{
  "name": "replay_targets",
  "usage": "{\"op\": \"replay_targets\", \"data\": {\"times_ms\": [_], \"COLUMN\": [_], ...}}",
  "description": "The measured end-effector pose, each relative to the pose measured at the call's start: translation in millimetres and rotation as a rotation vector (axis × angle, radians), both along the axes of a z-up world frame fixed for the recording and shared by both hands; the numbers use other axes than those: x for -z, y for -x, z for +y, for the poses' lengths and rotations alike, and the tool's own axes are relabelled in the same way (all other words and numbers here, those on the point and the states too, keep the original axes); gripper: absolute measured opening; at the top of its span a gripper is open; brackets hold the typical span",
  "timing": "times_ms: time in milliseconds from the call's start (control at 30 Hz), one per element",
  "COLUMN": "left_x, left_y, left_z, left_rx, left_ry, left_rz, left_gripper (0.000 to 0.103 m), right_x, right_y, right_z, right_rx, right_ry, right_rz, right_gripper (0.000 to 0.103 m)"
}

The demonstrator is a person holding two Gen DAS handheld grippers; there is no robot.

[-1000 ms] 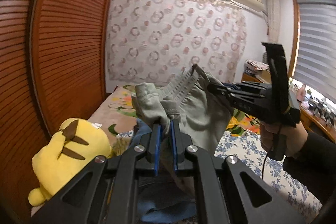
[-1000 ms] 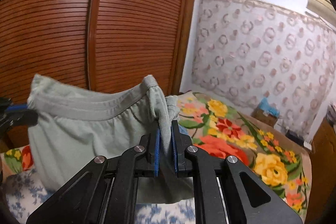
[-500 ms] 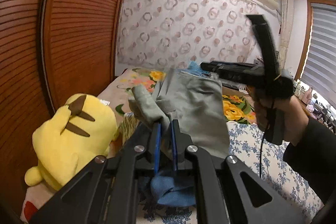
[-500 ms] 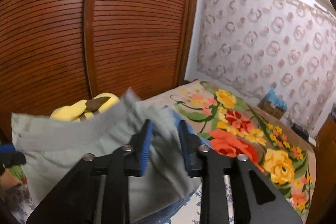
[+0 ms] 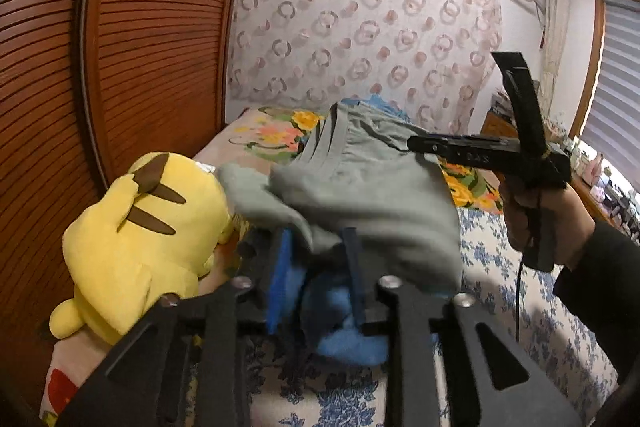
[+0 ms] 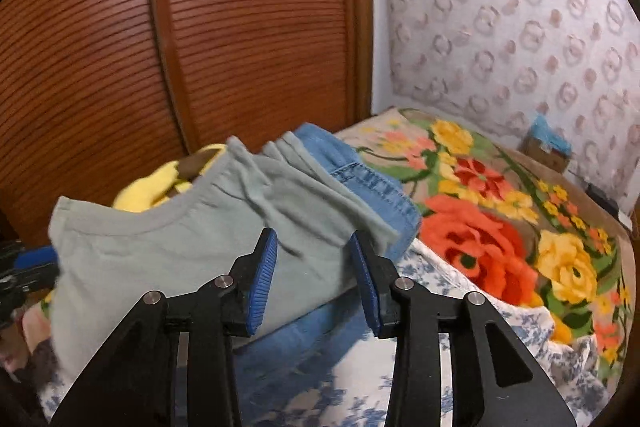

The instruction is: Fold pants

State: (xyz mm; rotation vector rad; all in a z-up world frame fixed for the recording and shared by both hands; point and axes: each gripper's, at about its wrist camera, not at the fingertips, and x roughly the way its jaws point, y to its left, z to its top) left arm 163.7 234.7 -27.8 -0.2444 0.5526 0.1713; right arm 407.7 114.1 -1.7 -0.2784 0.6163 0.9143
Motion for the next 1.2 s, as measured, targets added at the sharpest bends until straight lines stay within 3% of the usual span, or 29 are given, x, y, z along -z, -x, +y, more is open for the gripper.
{"op": "replay_targets", "data": {"times_ms": [67, 200, 333, 1067, 1200], "left_x": [3, 4, 0, -14, -15], "left_y": [-1, 2, 7, 48, 54], "left_z": [-2, -9, -13, -66, -78], "left_rx": [0.017, 0.035, 0.047, 0.134, 0.141], "left_ry": [-0.002, -0.020, -0.011, -0.062, -0.092], "left_rz": [0.013, 0.024, 0.016, 0.058, 0.071], "left_gripper": [0.040, 0.045, 0.059, 0.061, 0.061], "right_x": [3, 0, -3, -22, -23], "right_y": [-4, 2, 13, 131, 149], "right_z": [-6, -17, -24, -105, -124], "right_rx": [0.024, 0.028, 0.028, 0.062, 0.089], "right_ry": [-0.003, -0.021, -0.024, -0.074, -0.083], "right_rz": [-0.002, 0.001, 0.002, -0.002, -0.009], "right_gripper": [0.036, 0.036, 0.036, 0.039, 0.044]}}
